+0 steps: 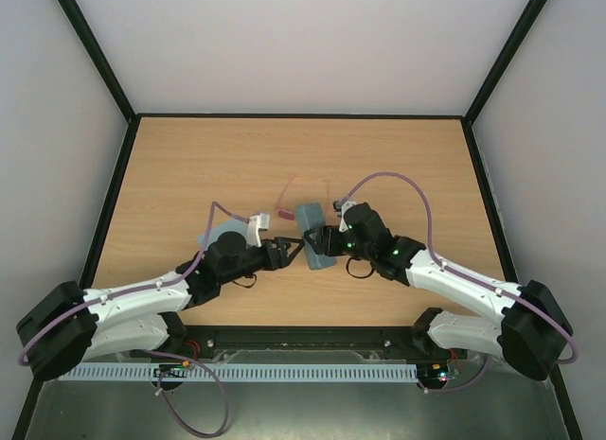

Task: Organize the sunglasses
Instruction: Open the sunglasses case.

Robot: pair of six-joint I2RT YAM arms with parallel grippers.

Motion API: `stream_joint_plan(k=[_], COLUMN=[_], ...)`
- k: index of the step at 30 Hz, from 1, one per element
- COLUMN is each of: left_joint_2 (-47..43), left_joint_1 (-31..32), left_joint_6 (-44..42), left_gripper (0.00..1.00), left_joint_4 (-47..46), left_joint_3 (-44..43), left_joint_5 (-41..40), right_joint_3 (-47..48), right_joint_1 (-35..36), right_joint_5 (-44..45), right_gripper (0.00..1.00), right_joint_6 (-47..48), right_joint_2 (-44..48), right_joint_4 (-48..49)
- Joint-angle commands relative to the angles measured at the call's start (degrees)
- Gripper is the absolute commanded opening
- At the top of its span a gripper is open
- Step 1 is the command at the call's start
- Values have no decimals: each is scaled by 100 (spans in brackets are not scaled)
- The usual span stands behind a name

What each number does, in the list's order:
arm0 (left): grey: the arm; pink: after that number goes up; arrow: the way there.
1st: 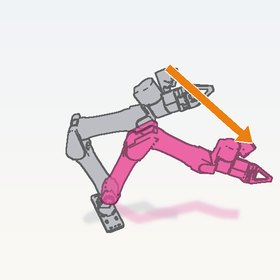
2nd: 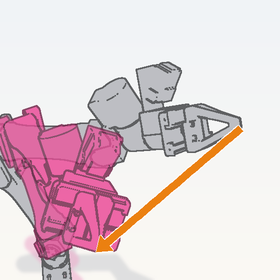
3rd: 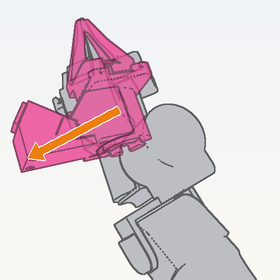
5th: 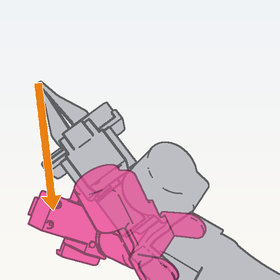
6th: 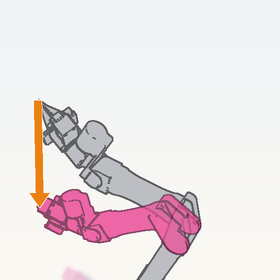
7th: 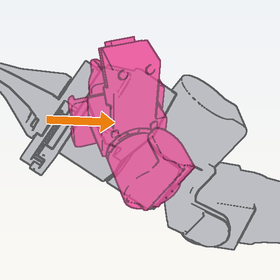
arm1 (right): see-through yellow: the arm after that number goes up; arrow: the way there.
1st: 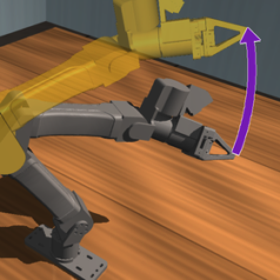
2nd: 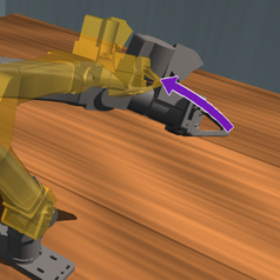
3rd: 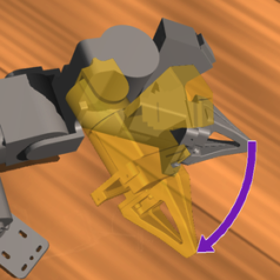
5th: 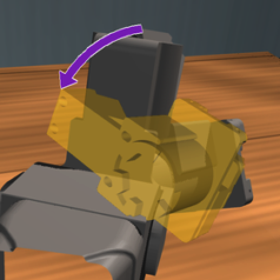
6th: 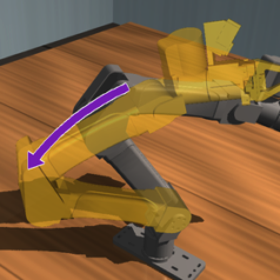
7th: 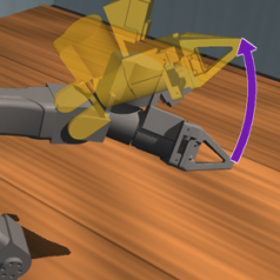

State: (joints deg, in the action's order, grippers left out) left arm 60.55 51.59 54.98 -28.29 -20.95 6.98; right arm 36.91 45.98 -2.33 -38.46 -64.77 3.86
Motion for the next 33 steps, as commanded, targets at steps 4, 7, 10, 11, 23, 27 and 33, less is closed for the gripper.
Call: stream_joint_plan(k=[4, 7, 10, 11, 23, 27, 33], left_joint_2=[465, 430, 449, 479, 1180, 1279, 1241], left_joint_1=[435, 568, 664, 664, 677, 675, 676], left_joint_6=[155, 146, 109, 94, 159, 188, 224], left_gripper=[67, 65, 65, 64, 60, 58, 58], left_joint_4=[-798, -721, -618, -605, -973, -1002, -912], left_joint_3=[-146, -128, -162, -177, -283, -289, -208], left_joint_5=[-478, -753, -1049, -1088, -1216, -1263, -1463], right_joint_3=[-175, -195, -202, -218, -344, -418, -354], right_joint_1=[-27, -25, -22, -27, -26, -24, -20], right_joint_5=[-2, 1, -60, -83, -387, -380, -444], right_gripper=[50, 50, 50, 50, 49, 48, 47], right_joint_6=[-429, -482, -510, -524, -648, -623, -567], right_joint_2=[107, 180, 232, 249, 414, 644, 1123], right_joint_4=[581, 620, 682, 703, 902, 830, 575])
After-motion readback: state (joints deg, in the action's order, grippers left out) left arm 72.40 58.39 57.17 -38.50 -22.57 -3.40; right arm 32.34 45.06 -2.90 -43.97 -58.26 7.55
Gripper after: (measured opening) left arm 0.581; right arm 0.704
